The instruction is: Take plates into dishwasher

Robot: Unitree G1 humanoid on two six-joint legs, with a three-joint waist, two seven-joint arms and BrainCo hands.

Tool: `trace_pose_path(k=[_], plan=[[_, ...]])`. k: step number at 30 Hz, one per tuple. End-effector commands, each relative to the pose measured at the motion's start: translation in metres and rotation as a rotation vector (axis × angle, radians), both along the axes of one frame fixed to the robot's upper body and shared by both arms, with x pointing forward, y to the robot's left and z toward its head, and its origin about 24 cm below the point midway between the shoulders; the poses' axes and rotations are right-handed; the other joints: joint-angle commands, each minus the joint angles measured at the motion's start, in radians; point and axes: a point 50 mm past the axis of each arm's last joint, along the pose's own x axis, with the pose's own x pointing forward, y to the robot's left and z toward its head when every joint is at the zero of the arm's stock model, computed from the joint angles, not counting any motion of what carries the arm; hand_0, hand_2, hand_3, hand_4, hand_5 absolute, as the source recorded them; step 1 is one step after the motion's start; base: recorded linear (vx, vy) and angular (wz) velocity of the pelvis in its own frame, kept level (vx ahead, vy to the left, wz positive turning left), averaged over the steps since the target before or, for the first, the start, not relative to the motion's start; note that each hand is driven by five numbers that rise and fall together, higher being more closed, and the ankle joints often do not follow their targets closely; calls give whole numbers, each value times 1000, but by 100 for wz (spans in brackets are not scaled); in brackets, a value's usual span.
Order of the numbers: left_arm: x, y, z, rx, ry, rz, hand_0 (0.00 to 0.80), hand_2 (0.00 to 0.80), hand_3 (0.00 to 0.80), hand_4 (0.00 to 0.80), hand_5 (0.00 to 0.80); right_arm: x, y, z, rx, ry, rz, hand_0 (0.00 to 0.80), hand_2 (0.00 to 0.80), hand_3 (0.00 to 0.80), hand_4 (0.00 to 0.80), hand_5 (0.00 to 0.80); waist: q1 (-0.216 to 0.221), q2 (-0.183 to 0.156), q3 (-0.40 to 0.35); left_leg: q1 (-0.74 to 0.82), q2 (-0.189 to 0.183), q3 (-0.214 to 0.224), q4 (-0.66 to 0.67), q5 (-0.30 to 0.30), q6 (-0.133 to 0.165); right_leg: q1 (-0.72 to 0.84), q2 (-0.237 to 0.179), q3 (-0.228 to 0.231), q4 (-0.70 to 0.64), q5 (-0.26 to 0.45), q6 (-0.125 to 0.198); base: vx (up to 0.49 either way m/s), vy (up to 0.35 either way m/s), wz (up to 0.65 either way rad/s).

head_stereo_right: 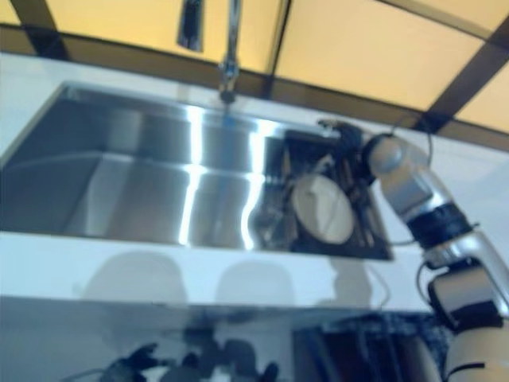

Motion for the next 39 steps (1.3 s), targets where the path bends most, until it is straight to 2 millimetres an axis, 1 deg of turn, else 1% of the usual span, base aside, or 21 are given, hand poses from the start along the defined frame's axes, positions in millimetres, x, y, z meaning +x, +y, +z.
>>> trace_pose_path(k=[1,6,12,16,23,29,39], plan=[[8,-3,3,18,-3,-83,0,0,0,0,0,4,3,47,-74,-142,-1,0,0,0,0,0,46,27,-10,14,-10,69,-34,24,54,-56,-37,26,148,24,78,0,0,0],[9,0,4,24,-7,-75,0,0,0,0,0,5,1,47,-111,-112,10,0,0,0,0,0,52,29,3,-2,-5,64,-23,25,51,-62,-33,23,156,14,72,0,0,0],[15,2,8,25,-29,-73,0,0,0,0,0,6,1,46,-166,-75,22,0,0,0,0,0,62,30,26,-20,0,57,-19,35,44,-65,-29,11,163,5,65,-9,-30,3],[17,1,9,21,-40,-73,0,0,0,0,0,6,-2,45,-183,-32,19,0,0,0,0,0,67,30,33,-27,5,53,-18,40,38,-58,-24,7,157,-4,58,-1,-26,6],[15,1,9,17,-44,-75,0,0,0,0,0,6,-7,40,-213,54,28,0,0,0,0,0,71,30,34,-28,9,49,-20,45,29,-48,-23,1,154,-13,50,0,-4,3],[14,0,8,12,-40,-71,0,0,0,0,0,6,-12,40,-247,77,23,0,0,0,0,0,70,33,32,-25,12,49,-20,47,24,-42,-23,1,153,-20,45,0,0,0],[14,2,9,11,-49,-58,0,0,0,0,0,7,-21,50,-390,94,-27,0,0,0,0,0,82,32,45,-36,16,47,-14,52,18,-45,-23,-4,156,-26,40,1,1,1]])
